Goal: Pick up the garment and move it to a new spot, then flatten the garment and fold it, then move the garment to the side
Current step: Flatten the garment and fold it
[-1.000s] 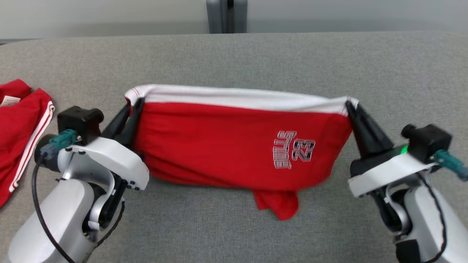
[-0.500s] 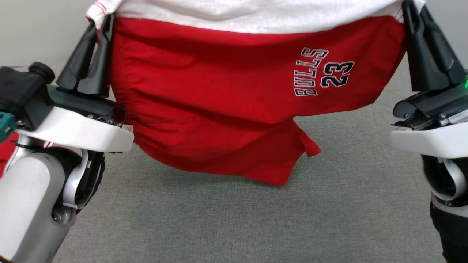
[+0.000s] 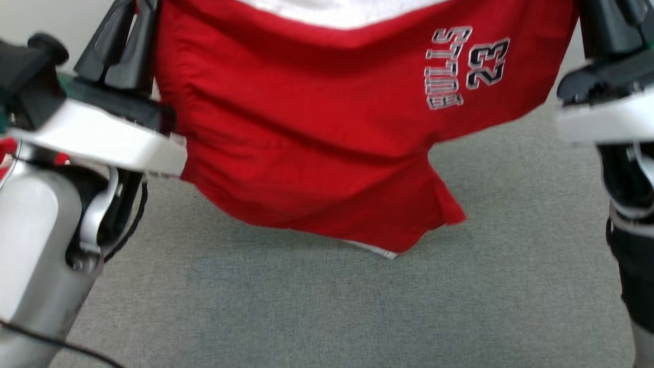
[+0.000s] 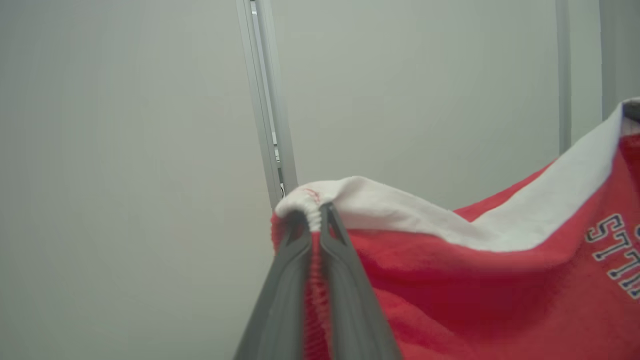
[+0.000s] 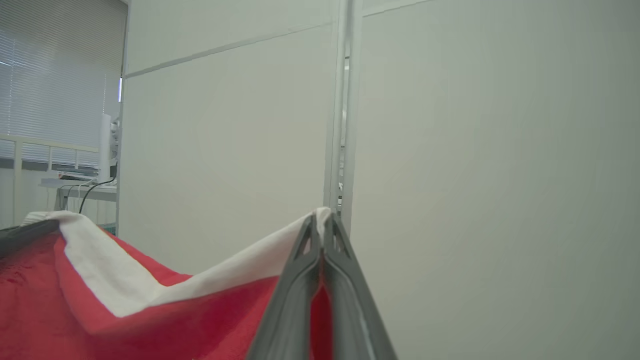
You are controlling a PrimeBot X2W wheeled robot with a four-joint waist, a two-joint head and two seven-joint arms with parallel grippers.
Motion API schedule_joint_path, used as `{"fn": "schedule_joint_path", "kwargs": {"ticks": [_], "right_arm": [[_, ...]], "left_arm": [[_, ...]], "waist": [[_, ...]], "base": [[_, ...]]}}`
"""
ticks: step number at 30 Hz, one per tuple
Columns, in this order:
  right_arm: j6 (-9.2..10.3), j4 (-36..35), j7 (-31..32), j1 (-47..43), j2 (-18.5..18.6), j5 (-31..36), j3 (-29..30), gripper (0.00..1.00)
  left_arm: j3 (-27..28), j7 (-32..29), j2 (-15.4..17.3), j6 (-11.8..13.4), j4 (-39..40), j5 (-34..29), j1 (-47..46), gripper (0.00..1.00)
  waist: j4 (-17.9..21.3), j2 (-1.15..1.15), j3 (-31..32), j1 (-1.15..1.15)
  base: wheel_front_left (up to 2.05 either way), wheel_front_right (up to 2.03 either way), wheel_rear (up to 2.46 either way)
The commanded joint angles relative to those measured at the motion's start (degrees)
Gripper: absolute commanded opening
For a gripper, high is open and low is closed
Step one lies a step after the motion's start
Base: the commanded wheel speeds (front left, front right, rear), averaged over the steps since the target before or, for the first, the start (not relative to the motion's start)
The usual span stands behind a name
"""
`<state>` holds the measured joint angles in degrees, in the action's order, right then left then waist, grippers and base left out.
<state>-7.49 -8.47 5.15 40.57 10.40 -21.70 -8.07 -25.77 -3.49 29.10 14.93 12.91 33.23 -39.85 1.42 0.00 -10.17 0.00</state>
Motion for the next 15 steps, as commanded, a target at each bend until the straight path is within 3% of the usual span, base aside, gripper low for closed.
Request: {"fn": "schedule_joint_path", "kwargs": {"ticks": [1, 9, 15], "right_arm": [[-0.02, 2.5, 0.4, 2.4, 0.4, -1.2, -0.2, 0.00], [-0.02, 24.3, -2.4, 22.5, 2.1, -3.9, -2.5, 0.00], [-0.01, 40.3, -9.3, 38.0, 1.7, -2.7, -4.4, 0.00]], "left_arm": [[0.1, 0.2, -0.8, -1.0, -2.3, 0.9, -2.4, 0.00], [-1.8, 1.4, -7.0, -9.3, -26.9, 2.1, -21.6, 0.00], [-2.7, 6.7, -11.0, -14.4, -45.1, 0.2, -35.8, 0.00]], "waist": [[0.0, 0.00, -1.3, 0.00], [0.0, 0.00, -7.7, 0.00], [0.8, 0.00, -11.2, 0.00]], "base": [[0.00, 0.00, 0.00], [0.00, 0.00, 0.00], [0.00, 0.00, 0.00]]}}
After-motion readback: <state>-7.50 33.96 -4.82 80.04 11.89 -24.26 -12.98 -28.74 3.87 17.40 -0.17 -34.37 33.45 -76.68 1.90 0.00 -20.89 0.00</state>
